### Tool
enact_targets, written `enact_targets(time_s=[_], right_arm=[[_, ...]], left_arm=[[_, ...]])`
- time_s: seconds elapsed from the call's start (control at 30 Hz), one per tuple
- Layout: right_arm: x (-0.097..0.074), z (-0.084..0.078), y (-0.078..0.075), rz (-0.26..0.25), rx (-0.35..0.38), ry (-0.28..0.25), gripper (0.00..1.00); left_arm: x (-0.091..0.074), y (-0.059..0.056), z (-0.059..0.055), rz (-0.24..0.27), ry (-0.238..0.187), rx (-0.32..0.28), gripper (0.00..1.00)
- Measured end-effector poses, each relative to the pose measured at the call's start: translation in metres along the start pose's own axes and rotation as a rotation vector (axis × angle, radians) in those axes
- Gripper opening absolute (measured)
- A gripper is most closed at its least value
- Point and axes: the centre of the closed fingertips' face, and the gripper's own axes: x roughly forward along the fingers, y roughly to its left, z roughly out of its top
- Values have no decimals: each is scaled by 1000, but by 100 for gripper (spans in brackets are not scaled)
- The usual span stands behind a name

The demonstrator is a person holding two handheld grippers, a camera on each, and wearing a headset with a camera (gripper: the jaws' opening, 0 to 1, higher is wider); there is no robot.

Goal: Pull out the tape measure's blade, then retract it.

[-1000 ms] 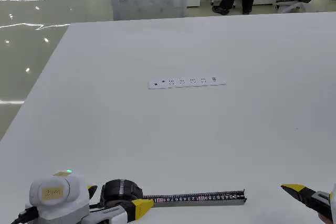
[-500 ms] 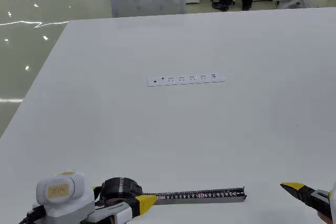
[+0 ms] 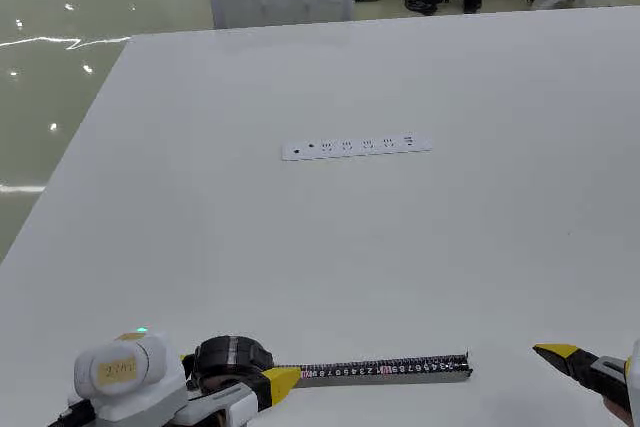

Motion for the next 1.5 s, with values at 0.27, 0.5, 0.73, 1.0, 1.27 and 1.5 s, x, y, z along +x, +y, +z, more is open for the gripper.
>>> enact_targets(time_s=[0.27, 0.5, 0.73, 1.0, 1.27, 1.5], right_arm=[[7, 1, 0, 26, -7, -1, 93], [16, 2, -2, 52, -10, 0, 87], [22, 4, -5, 69, -26, 6, 84], [25, 5, -6, 82, -42, 13, 84], [28, 5, -8, 91, -45, 15, 84], [30, 6, -11, 93, -46, 14, 84]], left_arm=[[1, 4, 1, 31, -22, -15, 86], [2, 8, 1, 71, -30, -12, 81], [4, 11, 0, 98, -38, -20, 79], [6, 12, 0, 141, -44, 3, 78], [8, 15, -1, 189, -47, 10, 76], [11, 19, -2, 234, -44, 26, 74]])
